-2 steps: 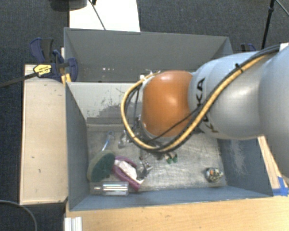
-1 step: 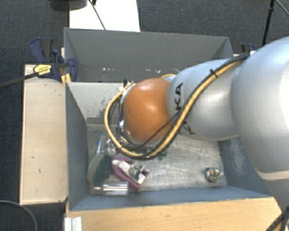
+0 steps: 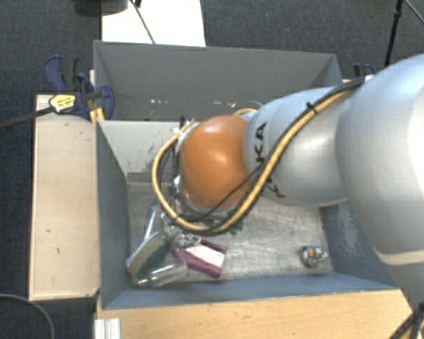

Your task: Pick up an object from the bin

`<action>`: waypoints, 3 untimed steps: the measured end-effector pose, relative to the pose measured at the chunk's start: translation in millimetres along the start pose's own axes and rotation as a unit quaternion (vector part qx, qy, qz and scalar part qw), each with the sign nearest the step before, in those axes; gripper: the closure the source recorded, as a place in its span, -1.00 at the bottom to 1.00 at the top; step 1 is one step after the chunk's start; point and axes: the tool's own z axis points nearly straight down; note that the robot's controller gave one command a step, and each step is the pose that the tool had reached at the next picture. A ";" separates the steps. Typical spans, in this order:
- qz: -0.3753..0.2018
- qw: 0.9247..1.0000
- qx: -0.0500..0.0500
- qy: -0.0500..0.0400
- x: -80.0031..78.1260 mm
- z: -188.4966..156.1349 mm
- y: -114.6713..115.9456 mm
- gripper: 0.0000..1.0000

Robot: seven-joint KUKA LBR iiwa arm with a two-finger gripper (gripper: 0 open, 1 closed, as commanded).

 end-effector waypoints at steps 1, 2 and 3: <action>0.000 1.000 0.000 0.005 3.2 2.8 -0.8 -1.00; 0.027 1.000 -0.001 0.004 -59.5 -30.7 0.6 -1.00; -0.111 0.994 -0.003 0.006 -52.2 -2.7 1.7 -1.00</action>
Offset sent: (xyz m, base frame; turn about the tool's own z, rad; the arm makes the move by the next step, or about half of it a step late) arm 0.0000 0.0000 0.0000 0.0000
